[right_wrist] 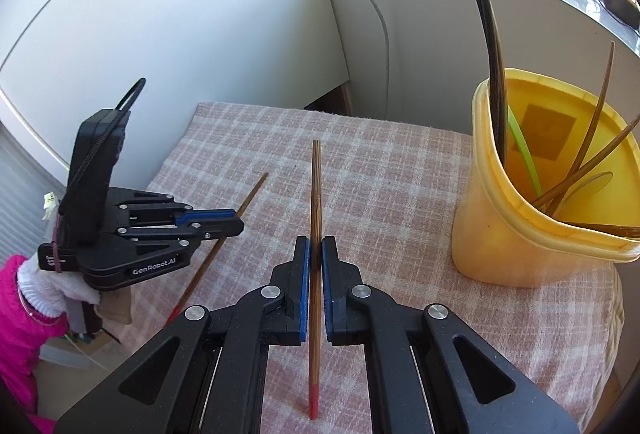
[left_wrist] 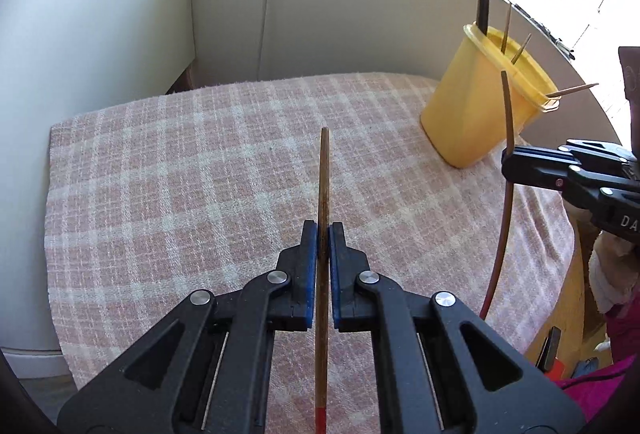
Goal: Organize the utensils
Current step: 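Lift both wooden chopsticks upright and lower them into the yellow container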
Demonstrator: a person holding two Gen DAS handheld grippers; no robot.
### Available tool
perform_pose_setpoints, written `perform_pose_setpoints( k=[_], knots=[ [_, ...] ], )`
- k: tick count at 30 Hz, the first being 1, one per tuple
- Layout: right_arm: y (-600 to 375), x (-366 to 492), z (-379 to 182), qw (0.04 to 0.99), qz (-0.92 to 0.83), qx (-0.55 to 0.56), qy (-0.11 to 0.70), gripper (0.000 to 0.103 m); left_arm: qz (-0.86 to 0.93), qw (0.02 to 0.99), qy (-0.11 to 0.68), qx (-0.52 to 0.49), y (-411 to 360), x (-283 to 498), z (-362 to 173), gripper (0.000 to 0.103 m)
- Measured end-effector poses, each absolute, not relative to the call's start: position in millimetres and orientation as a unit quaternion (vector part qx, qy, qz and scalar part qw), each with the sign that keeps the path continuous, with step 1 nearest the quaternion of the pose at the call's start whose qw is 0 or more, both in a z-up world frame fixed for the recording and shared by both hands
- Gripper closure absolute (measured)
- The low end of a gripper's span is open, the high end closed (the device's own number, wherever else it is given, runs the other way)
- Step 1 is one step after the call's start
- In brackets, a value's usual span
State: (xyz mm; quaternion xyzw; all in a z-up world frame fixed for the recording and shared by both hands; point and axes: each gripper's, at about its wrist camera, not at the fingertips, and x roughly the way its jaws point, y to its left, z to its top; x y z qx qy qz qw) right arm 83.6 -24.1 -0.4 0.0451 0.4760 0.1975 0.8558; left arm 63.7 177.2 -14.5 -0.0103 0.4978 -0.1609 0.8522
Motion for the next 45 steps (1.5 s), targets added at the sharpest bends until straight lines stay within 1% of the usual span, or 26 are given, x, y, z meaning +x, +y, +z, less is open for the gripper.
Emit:
perform_pose_setpoints(
  k=[7, 10, 15, 22, 27, 34, 45],
  knots=[
    [-54, 66, 21, 0.879, 0.184, 0.065, 0.435, 0.099, -0.191, 0.881, 0.430, -0.042, 177, 39, 33, 0.099],
    [-64, 56, 28, 0.889, 0.177, 0.072, 0.416, 0.099, -0.203, 0.886, 0.413, -0.060, 171, 32, 42, 0.099],
    [-79, 46, 34, 0.897, 0.170, 0.080, 0.399, 0.099, -0.224, 0.891, 0.392, -0.055, 155, 23, 53, 0.099],
    [-87, 34, 45, 0.912, 0.158, 0.084, 0.369, 0.099, -0.238, 0.908, 0.337, -0.068, 135, 26, 78, 0.099],
    [-103, 28, 62, 0.923, 0.147, 0.094, 0.342, 0.099, -0.257, 0.913, 0.303, -0.092, 126, 33, 92, 0.099],
    [-125, 23, 88, 0.938, 0.132, 0.107, 0.303, 0.099, -0.271, 0.922, 0.257, -0.100, 111, 45, 115, 0.099],
    [-156, 22, 120, 0.952, 0.108, 0.130, 0.256, 0.099, -0.284, 0.927, 0.232, -0.077, 78, 62, 142, 0.099]
  ],
)
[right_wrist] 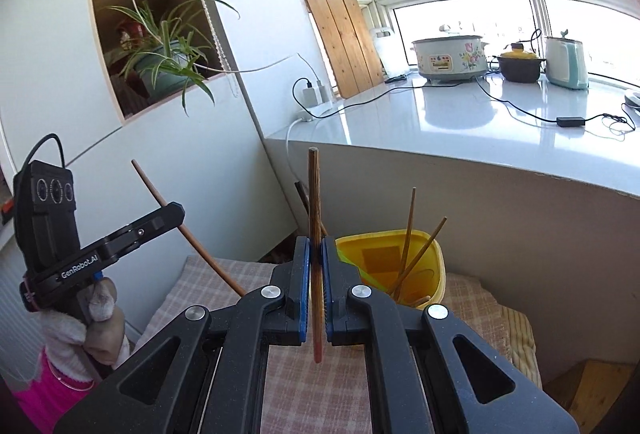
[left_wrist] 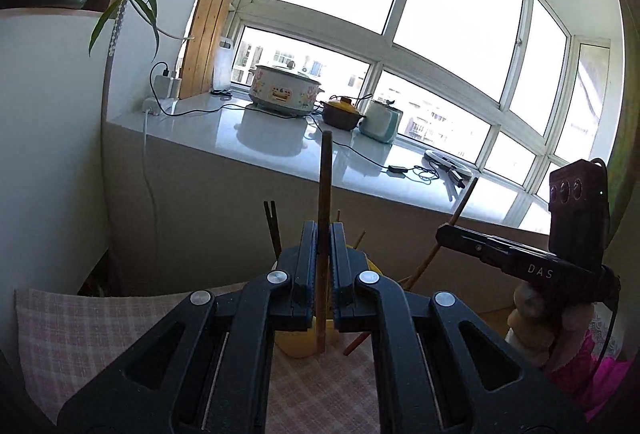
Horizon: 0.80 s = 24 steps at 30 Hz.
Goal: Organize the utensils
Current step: 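Lift both wooden chopsticks upright and lower them into the yellow container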
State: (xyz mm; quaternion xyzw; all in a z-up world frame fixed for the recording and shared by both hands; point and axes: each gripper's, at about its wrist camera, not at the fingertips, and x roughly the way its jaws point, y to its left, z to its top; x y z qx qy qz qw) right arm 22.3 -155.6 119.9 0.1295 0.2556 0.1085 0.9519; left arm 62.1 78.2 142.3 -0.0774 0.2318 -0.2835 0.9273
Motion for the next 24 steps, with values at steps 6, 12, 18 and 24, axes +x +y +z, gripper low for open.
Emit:
perform_pose_setpoints(
  k=[6, 12, 18, 24],
  knots=[
    [-165, 25, 138, 0.962, 0.090, 0.128, 0.225, 0.099, -0.282, 0.930, 0.226, -0.069, 67, 71, 148, 0.099],
    [-174, 32, 148, 0.967, 0.072, 0.124, 0.210, 0.099, -0.282, 0.930, 0.222, -0.079, 65, 79, 151, 0.099],
    [-174, 46, 140, 0.970, 0.045, 0.105, 0.214, 0.099, -0.278, 0.933, 0.219, -0.070, 54, 90, 151, 0.099],
    [-173, 61, 117, 0.964, 0.037, 0.102, 0.244, 0.099, -0.272, 0.932, 0.234, -0.057, 41, 103, 136, 0.099]
  ],
)
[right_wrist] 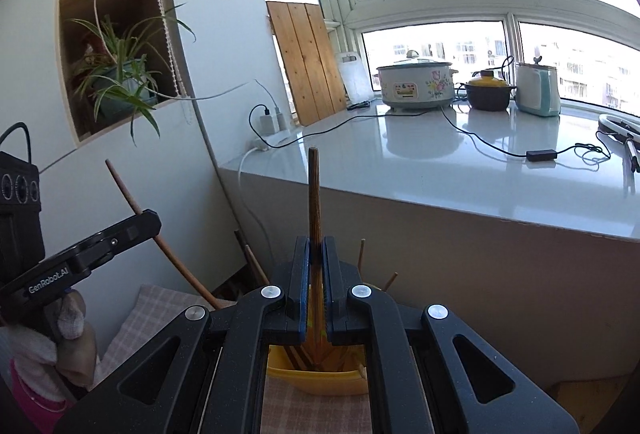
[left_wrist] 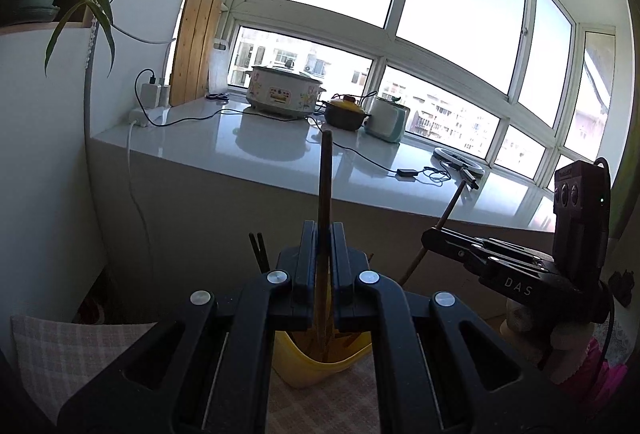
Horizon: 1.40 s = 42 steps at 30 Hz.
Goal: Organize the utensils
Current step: 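Lift both wooden chopsticks upright and lower them into the yellow container, then open both grippers to release the wooden chopsticks into the container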
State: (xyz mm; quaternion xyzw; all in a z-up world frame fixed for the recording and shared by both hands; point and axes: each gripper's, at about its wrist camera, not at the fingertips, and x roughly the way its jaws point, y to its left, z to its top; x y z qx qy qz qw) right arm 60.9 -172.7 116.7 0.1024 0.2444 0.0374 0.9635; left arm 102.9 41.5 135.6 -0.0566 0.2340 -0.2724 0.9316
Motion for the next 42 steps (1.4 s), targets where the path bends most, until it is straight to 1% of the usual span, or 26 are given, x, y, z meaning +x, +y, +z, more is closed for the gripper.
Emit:
perform_pose_setpoints(
  k=[24, 42],
  knots=[
    [-159, 79, 59, 0.945, 0.021, 0.073, 0.318, 0.099, -0.273, 0.915, 0.294, -0.046, 23, 116, 78, 0.099],
    [-161, 75, 54, 0.944, 0.012, 0.072, 0.321, 0.099, -0.261, 0.916, 0.304, -0.026, 12, 114, 61, 0.099]
  ],
)
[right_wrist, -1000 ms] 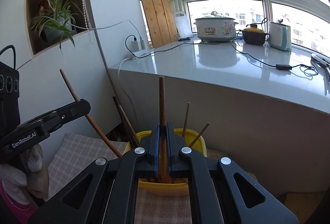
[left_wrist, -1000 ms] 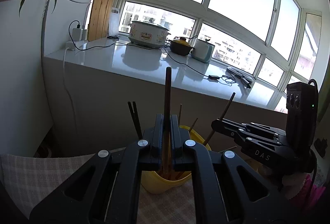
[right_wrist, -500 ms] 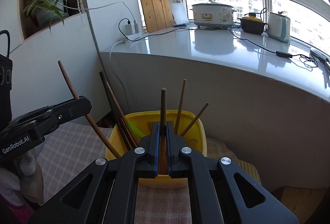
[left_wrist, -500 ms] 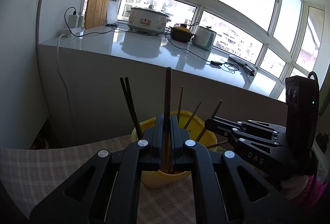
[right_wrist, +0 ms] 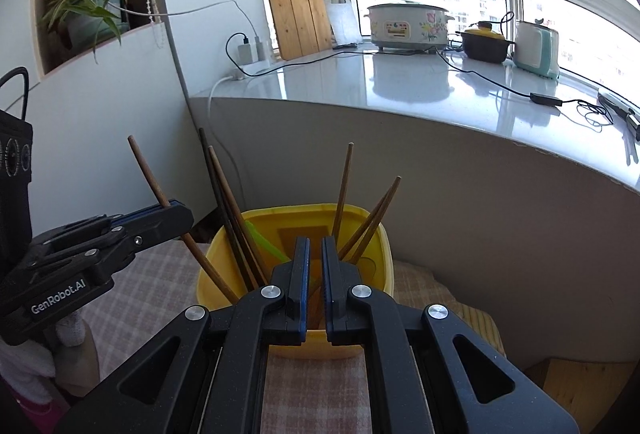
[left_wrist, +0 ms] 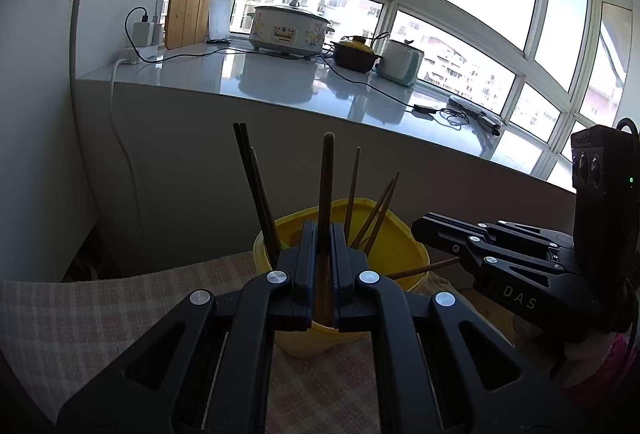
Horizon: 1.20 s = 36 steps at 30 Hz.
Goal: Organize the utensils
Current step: 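Open both grippers to release the wooden chopsticks into the container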
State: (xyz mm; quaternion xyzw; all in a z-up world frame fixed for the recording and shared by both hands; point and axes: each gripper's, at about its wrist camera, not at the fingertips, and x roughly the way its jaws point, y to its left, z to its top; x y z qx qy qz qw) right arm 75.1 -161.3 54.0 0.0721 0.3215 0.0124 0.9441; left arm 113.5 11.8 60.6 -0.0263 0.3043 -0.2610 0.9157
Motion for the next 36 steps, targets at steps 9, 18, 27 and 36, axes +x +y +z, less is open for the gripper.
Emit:
perform_pose_setpoints(
  k=[9, 18, 27, 36],
  knots=[
    [-157, 64, 56, 0.947, 0.007, 0.064, 0.314, 0.099, -0.253, 0.920, 0.298, -0.021, 19, 104, 61, 0.091],
    [-153, 52, 56, 0.950, -0.003, 0.058, 0.307, 0.098, -0.253, 0.923, 0.290, -0.015, 26, 86, 59, 0.072],
    [-155, 42, 56, 0.952, -0.015, 0.061, 0.299, 0.094, -0.248, 0.929, 0.274, 0.001, 30, 62, 61, 0.065],
    [-151, 32, 57, 0.956, -0.021, 0.055, 0.286, 0.061, -0.241, 0.935, 0.260, 0.004, 36, 37, 60, 0.042]
  ],
)
